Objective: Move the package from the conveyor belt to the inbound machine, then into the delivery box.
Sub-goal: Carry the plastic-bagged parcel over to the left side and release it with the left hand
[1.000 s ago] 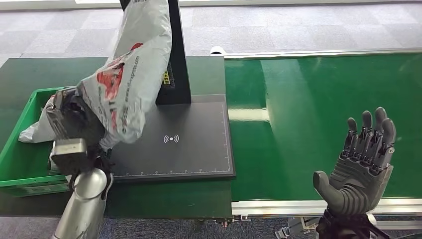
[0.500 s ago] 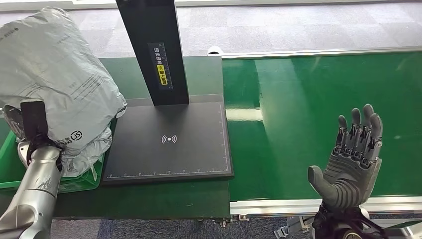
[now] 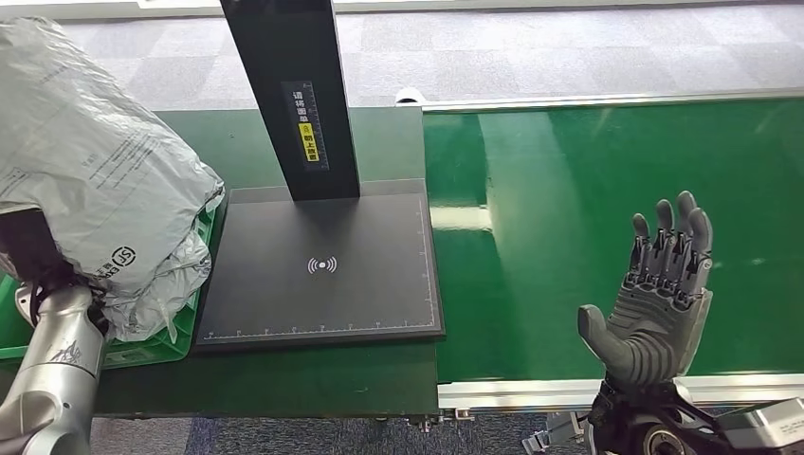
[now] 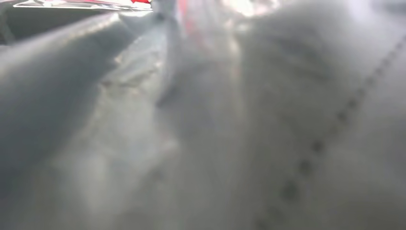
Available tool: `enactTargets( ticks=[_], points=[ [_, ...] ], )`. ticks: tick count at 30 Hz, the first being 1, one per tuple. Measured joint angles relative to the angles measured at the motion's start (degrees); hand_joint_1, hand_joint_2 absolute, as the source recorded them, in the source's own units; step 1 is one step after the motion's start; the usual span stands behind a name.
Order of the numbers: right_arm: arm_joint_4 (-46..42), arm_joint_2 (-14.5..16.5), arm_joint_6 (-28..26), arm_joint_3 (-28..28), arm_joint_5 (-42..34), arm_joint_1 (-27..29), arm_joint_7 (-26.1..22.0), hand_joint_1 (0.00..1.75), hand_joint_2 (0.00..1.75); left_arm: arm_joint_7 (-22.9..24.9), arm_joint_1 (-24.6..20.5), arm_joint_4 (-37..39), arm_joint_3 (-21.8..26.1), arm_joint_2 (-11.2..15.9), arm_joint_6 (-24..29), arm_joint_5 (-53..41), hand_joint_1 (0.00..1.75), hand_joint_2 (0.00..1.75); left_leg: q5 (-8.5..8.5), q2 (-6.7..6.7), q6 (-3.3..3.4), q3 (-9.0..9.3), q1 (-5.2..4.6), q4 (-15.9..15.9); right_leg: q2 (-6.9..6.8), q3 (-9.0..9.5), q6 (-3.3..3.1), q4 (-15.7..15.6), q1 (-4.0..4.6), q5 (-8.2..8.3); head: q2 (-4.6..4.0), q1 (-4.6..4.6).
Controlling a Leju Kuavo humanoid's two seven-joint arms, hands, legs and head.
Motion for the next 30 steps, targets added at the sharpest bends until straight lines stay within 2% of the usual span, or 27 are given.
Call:
enactTargets(
  ticks=[4,9,15,18,24,30],
  points=[
    [0.6,-0.2,-0.1,0.1,-0.2,-0.3,0.0,0.0,1.75,-2.0,0.6,-2.6,0.8,0.0,-1.2,7.4,1.75,1.75,0.0,0.0,0.0,-0.02,0.0,0.0,0.0,0.0,0.0,0.0,0.0,0.0,-0.01,0.02],
    [1.7,-0.4,-0.1,0.4,-0.4,-0.8,0.0,0.0,1.75,-2.2,3.1,-10.5,3.4,-0.2,-6.8,20.6,1.75,1.75,0.0,0.02,0.0,-0.06,0.0,0.0,0.01,-0.03,0.0,0.0,0.0,0.0,0.0,0.01],
    [3.8,-0.4,-0.4,0.7,-0.9,-2.3,-0.1,0.0,1.75,1.8,4.7,-15.4,8.0,1.5,-13.0,30.7,1.75,1.75,0.0,0.0,0.0,-0.11,0.0,0.0,0.0,-0.09,0.0,0.0,0.01,0.0,-0.01,0.01],
    [4.5,-0.5,-0.8,0.8,-1.1,-2.9,0.0,0.0,1.75,2.1,4.9,-15.2,9.8,2.7,-14.5,32.1,1.75,1.75,0.0,-0.01,0.0,-0.12,0.01,0.0,-0.02,-0.1,0.0,0.0,0.01,-0.01,-0.01,0.02],
    [5.3,-0.5,-1.4,1.0,-1.5,-3.4,0.6,0.0,1.75,0.0,4.7,-13.8,11.5,4.9,-13.8,31.9,1.75,1.75,0.0,-0.02,0.0,-0.14,0.0,0.0,-0.03,-0.12,0.0,0.0,0.0,-0.01,0.0,0.01],
    [5.6,-0.4,-1.5,0.9,-1.5,-3.5,0.7,0.0,1.75,-1.4,4.9,-13.9,12.0,5.7,-13.2,31.0,1.75,1.75,0.0,-0.04,0.0,-0.16,0.0,0.0,-0.03,-0.13,0.0,0.0,0.0,-0.01,0.0,0.01]
  ],
)
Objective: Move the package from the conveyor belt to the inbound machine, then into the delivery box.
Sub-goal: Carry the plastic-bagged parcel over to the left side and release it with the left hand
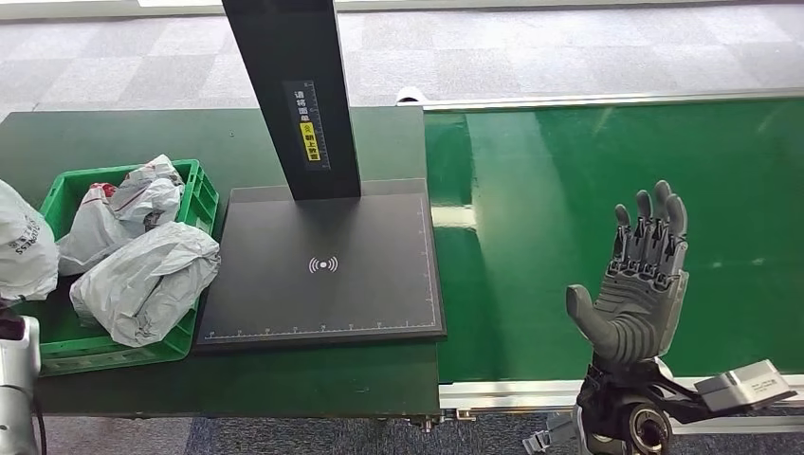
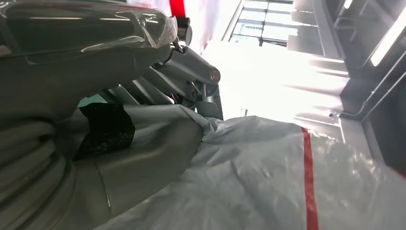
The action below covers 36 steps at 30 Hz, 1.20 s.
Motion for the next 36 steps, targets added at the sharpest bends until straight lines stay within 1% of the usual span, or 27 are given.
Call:
enactTargets(
  ticks=[8,13,14,17,19,20,21,22,24,25,26,27,29,30,31,34,36],
  points=[
    [0.4,0.0,0.0,0.0,0.0,-0.4,0.1,0.0,1.75,-0.5,0.2,-1.9,0.0,0.0,1.2,-1.1,1.75,1.75,0.0,0.01,0.0,0.01,0.0,0.0,0.0,-0.01,0.0,0.0,0.0,0.0,0.0,0.01],
    [0.8,0.0,-0.5,-0.1,-0.1,-0.5,0.1,0.0,1.75,-0.7,0.9,-7.5,-0.5,-0.9,1.9,-2.0,1.75,1.75,0.0,0.01,0.0,0.0,0.0,0.0,0.0,-0.03,0.0,0.0,0.0,0.0,0.0,0.01],
    [0.9,0.0,-0.6,-0.1,-0.2,-0.5,0.1,0.0,1.75,-0.4,1.2,-9.1,-0.8,-1.2,1.8,-1.9,1.71,1.75,0.0,0.01,0.0,0.0,0.0,0.0,0.0,-0.04,0.0,0.0,0.0,0.0,0.0,0.0],
    [1.0,0.0,-0.7,-0.2,-0.4,-0.4,0.1,0.0,1.75,2.1,2.2,-14.3,-2.2,-2.1,0.1,-0.9,1.59,1.75,0.0,0.02,0.0,0.0,0.0,0.0,0.01,-0.07,0.0,0.0,-0.01,0.0,-0.01,0.0],
    [1.0,0.0,-0.7,-0.3,-0.7,0.2,0.0,0.0,1.75,5.5,3.6,-18.3,-4.2,-2.7,-2.8,-1.8,1.54,1.75,0.0,0.01,0.0,-0.01,-0.01,0.0,-0.02,-0.11,0.01,0.0,-0.01,0.0,-0.01,0.0],
    [1.0,-0.1,-0.6,-0.4,-0.8,0.7,-0.2,0.0,1.75,7.3,4.3,-20.1,-5.7,-3.0,-4.1,-3.5,1.49,1.75,0.0,-0.03,0.0,-0.03,-0.01,0.0,-0.06,-0.12,0.01,0.0,-0.01,-0.01,-0.01,0.01],
    [0.9,-0.1,-0.5,-0.5,-0.9,1.2,-0.3,0.0,1.75,9.1,4.9,-21.6,-7.4,-3.3,-5.1,-6.1,1.4,1.75,0.0,-0.07,0.0,-0.06,-0.01,0.0,-0.11,-0.11,0.02,0.0,-0.01,-0.01,-0.01,0.0],
    [0.7,-0.1,-0.3,-0.5,-0.9,1.7,-0.4,0.0,1.75,10.7,5.4,-23.0,-9.4,-3.5,-5.7,-9.0,1.21,1.75,0.0,-0.11,0.0,-0.08,-0.01,0.0,-0.15,-0.1,0.02,0.0,-0.01,-0.01,0.0,0.01],
    [0.4,-0.2,0.0,-0.7,-0.9,2.4,-0.6,0.0,1.75,13.7,5.9,-25.2,-13.1,-3.7,-6.8,-14.1,0.61,1.75,0.0,-0.09,0.0,-0.1,-0.01,0.0,-0.14,-0.1,0.01,0.0,-0.01,0.0,0.0,0.0],
    [0.2,-0.3,0.0,-0.9,-0.9,2.6,-0.7,0.0,1.75,15.4,6.0,-26.0,-14.9,-3.7,-7.5,-16.8,0.36,1.75,0.0,-0.06,0.0,-0.09,-0.01,0.0,-0.13,-0.1,0.01,0.0,-0.01,0.0,0.0,0.0],
    [0.1,-0.4,0.1,-1.1,-0.8,2.8,-0.7,0.0,1.75,17.3,6.0,-26.6,-16.7,-3.7,-8.1,-20.2,0.21,1.75,0.0,-0.04,0.0,-0.08,-0.01,0.0,-0.12,-0.11,0.01,0.0,-0.01,0.01,-0.01,-0.01],
    [0.0,-0.4,0.3,-1.3,-0.7,3.0,-0.6,0.0,1.75,19.5,6.0,-26.9,-18.6,-3.4,-8.3,-24.9,0.52,1.75,0.0,-0.05,0.0,-0.08,-0.01,0.0,-0.12,-0.12,0.0,0.0,-0.01,0.01,-0.01,0.0],
    [0.0,-0.5,0.9,-1.7,-0.5,3.0,-0.1,0.0,1.75,23.5,5.7,-27.2,-22.7,-2.9,-7.1,-36.1,1.31,1.75,0.0,-0.08,0.0,-0.07,-0.01,0.0,-0.13,-0.11,0.0,0.0,-0.01,0.01,0.0,0.0],
    [0.0,-0.5,1.2,-1.9,-0.4,3.0,0.2,0.0,1.75,25.1,5.4,-27.3,-24.8,-2.6,-5.6,-41.7,1.7,1.75,0.0,-0.08,0.0,-0.08,-0.01,0.0,-0.13,-0.1,0.0,0.0,-0.01,0.01,0.0,0.01],
    [0.0,-0.4,1.5,-2.1,-0.3,2.9,0.4,0.0,1.75,26.6,5.1,-27.5,-26.5,-2.5,-3.7,-47.1,1.75,1.75,0.0,-0.05,0.0,-0.08,-0.01,0.0,-0.11,-0.1,0.0,0.0,-0.01,0.02,0.0,0.0],
    [0.0,-0.2,1.9,-2.7,0.0,2.9,1.1,0.0,1.75,32.9,4.0,-28.5,-30.6,-2.2,1.7,-65.2,1.75,1.75,0.0,-0.03,0.0,-0.08,-0.01,0.0,-0.08,-0.11,0.0,0.0,-0.01,0.02,0.0,-0.01],
    [0.0,0.0,2.1,-2.9,0.2,2.7,1.5,0.0,1.75,38.1,3.2,-29.4,-32.7,-2.0,3.0,-76.7,1.75,1.75,0.0,-0.07,0.0,-0.08,-0.01,0.0,-0.1,-0.11,0.0,0.0,-0.01,0.02,0.0,0.0]
  ],
)
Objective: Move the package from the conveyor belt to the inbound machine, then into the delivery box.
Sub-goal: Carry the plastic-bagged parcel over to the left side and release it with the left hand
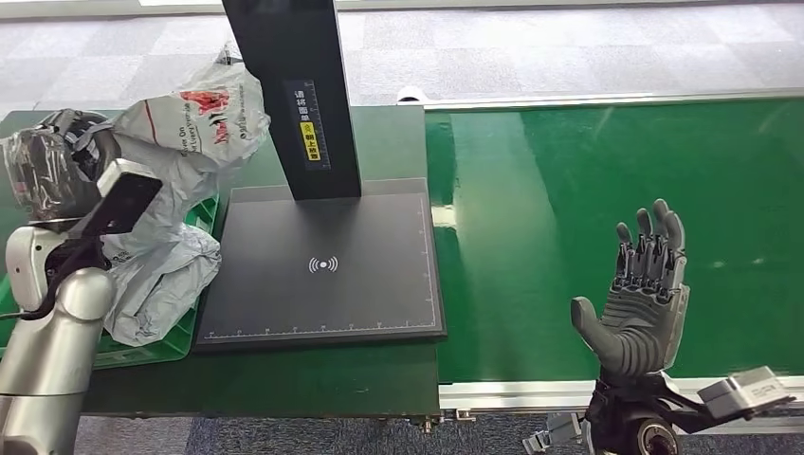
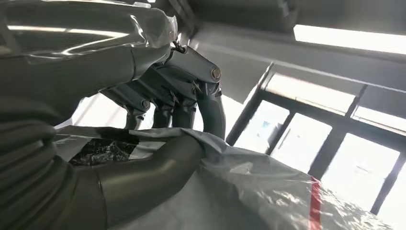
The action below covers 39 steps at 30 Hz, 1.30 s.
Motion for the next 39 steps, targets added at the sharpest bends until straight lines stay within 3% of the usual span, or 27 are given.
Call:
enactTargets(
  ticks=[2,8,19,25,30,39],
  points=[
    [0.0,0.2,0.2,-0.1,0.1,-0.2,0.3,0.0,1.75,3.3,-0.6,-0.6,-1.3,0.3,0.5,-6.9,1.75,1.75,0.0,0.04,0.0,0.0,0.0,0.0,0.01,0.0,0.0,0.0,0.0,0.0,-0.01,0.0],
    [0.1,0.5,0.4,-0.4,0.2,-0.4,0.6,0.0,1.75,6.9,-2.3,-0.4,-2.0,1.7,1.7,-16.7,1.75,1.75,0.0,0.05,0.0,-0.01,0.0,0.0,0.03,-0.01,0.0,0.0,0.0,0.0,0.0,-0.01],
    [1.1,0.2,0.4,-0.7,-0.7,-0.7,0.5,0.0,1.75,6.0,-4.5,6.9,1.9,6.1,4.2,-16.1,1.75,1.75,0.0,0.06,0.0,-0.01,0.0,0.0,0.03,-0.02,0.0,0.0,0.0,0.0,0.01,0.0],
    [1.6,0.0,0.3,-0.8,-0.9,-1.3,0.5,0.0,1.75,8.3,-5.8,11.3,3.4,7.7,2.0,-17.3,1.75,1.75,0.0,0.05,0.0,-0.01,0.0,0.0,0.03,-0.02,0.0,0.0,0.0,0.0,0.0,0.0],
    [2.2,0.0,0.3,-0.9,-1.0,-1.7,0.5,0.0,1.75,11.2,-8.1,17.0,3.8,9.4,-4.1,-18.3,1.75,1.75,0.0,0.09,0.0,-0.01,0.0,0.0,0.06,-0.03,-0.01,0.0,0.01,0.0,-0.01,0.0],
    [2.9,0.0,0.3,-1.1,-1.0,-1.9,0.5,0.0,1.75,11.8,-10.9,26.7,3.6,12.3,-9.0,-17.1,1.75,1.75,0.01,0.1,-0.01,-0.03,0.0,0.0,0.09,-0.07,0.0,0.0,0.01,-0.01,0.0,0.0]
  ],
)
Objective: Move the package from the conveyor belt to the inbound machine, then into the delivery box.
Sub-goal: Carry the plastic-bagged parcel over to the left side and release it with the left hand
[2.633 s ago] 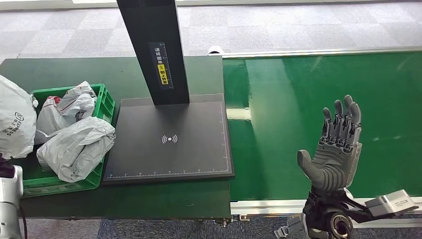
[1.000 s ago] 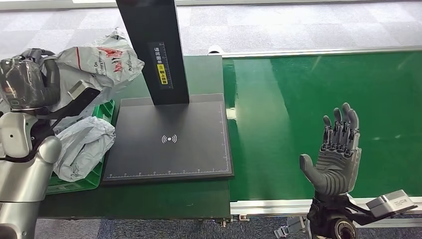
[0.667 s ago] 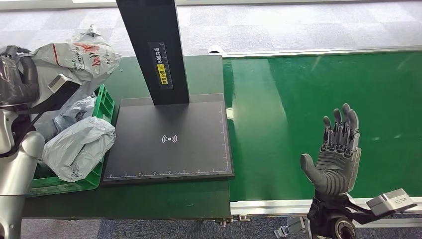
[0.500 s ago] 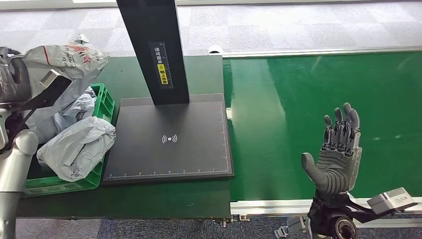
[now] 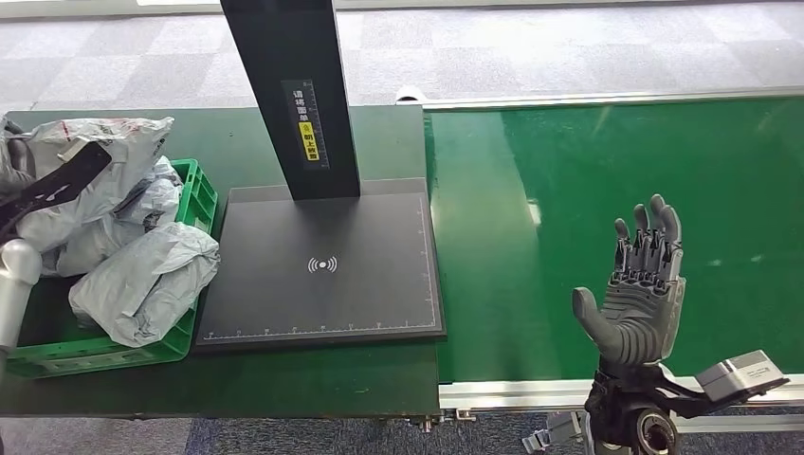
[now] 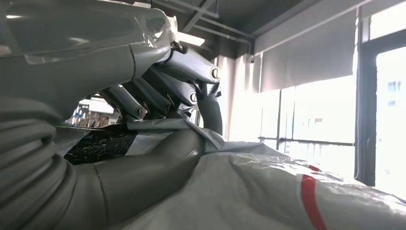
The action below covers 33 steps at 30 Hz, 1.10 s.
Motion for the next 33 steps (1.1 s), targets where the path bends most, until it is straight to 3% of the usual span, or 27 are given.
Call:
enactTargets(
  ticks=[4,5,8,9,16,27,30,33],
  points=[
    [0.0,0.0,0.0,-0.1,0.2,0.0,0.0,0.0,1.75,1.6,-0.5,2.2,-0.4,0.2,-1.0,-0.2,1.75,1.75,0.0,-0.03,0.0,0.0,0.0,0.0,-0.01,0.0,0.0,0.0,0.0,0.0,-0.01,0.01],
    [0.0,0.0,0.0,-0.2,0.3,0.0,0.1,0.0,1.75,2.2,-0.6,2.5,-0.5,0.3,-1.3,-0.4,1.43,1.75,0.0,-0.02,0.0,0.0,0.0,0.0,-0.01,0.0,0.0,0.0,0.0,0.0,-0.01,0.0],
    [0.0,0.0,0.0,-0.4,0.5,0.1,0.2,0.0,1.75,3.4,-0.6,3.2,-0.9,0.3,-1.5,-0.6,0.12,1.75,0.0,-0.01,0.0,0.01,0.0,0.0,0.0,-0.01,0.0,0.0,0.0,0.0,-0.01,0.0],
    [0.0,0.1,0.0,-0.5,0.6,0.2,0.3,0.0,1.75,3.4,-0.6,3.3,-1.0,0.2,-1.2,-0.4,0.0,1.75,0.0,-0.01,0.0,0.01,0.0,0.0,0.0,-0.02,0.0,0.0,0.0,0.0,-0.01,0.0],
    [0.1,0.1,0.0,-1.3,0.6,0.4,1.4,0.0,1.75,-0.1,-1.5,3.2,-1.6,-1.7,-3.6,4.0,0.0,1.75,0.0,-0.01,0.0,0.0,0.0,0.0,0.0,0.0,0.0,0.0,0.0,0.0,-0.01,0.02],
    [0.4,0.6,-0.2,-1.7,1.3,1.4,1.7,0.0,1.75,0.0,-0.8,0.7,-2.6,-2.3,-4.6,5.1,0.0,1.75,0.0,0.0,0.0,0.0,0.0,0.0,0.0,0.0,0.0,0.0,0.0,0.0,0.0,-0.01],
    [0.5,0.8,-0.5,-2.2,2.1,1.6,2.5,0.0,1.75,1.4,1.4,-2.1,-2.4,-2.3,-5.6,4.1,0.0,1.75,0.0,0.0,0.0,0.0,0.0,0.0,0.0,-0.01,0.0,0.0,0.0,0.0,0.01,-0.01],
    [0.5,1.0,-0.7,-3.0,2.6,2.2,3.2,0.0,1.75,1.6,7.0,-10.6,-1.6,-3.6,-4.7,3.9,0.0,1.75,-0.01,0.01,0.0,0.0,-0.03,0.0,0.01,-0.04,0.01,0.0,-0.03,-0.01,0.0,-0.01]
  ],
)
